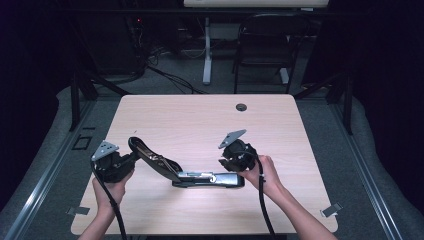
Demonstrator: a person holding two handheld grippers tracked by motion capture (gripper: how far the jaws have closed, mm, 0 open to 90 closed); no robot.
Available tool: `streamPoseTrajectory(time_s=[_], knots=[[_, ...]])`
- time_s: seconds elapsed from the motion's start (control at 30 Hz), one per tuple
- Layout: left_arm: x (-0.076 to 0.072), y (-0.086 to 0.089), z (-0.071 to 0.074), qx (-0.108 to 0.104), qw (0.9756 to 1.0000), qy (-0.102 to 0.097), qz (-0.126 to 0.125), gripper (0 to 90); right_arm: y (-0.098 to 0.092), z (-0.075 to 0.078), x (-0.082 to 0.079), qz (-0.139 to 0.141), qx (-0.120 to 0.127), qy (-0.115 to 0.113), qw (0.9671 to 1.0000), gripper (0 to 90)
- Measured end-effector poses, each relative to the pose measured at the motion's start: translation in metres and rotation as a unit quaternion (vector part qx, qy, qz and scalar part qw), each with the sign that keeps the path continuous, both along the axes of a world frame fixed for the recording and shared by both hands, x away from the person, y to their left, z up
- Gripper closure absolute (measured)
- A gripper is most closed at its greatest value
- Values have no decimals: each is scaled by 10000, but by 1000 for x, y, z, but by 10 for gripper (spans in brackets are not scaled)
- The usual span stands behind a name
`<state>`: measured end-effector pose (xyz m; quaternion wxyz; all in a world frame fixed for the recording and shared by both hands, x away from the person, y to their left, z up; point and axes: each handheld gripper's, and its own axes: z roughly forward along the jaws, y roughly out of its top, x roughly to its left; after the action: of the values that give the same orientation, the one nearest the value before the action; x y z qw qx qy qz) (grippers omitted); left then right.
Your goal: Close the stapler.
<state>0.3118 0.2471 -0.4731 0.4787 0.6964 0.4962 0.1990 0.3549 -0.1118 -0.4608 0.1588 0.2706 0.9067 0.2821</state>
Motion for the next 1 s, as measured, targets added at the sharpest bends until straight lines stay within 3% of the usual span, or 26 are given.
streamPoseTrajectory(time_s=[0.37, 1.0], knots=[[0, -3, 1, -40, 10000, -47, -77, 900, 22, 5, -2, 166, 201, -124, 9996, 766], [6, -22, 2, -38, 9996, -105, -269, 900, 81, 25, 0, 528, 659, -350, 9958, 766]])
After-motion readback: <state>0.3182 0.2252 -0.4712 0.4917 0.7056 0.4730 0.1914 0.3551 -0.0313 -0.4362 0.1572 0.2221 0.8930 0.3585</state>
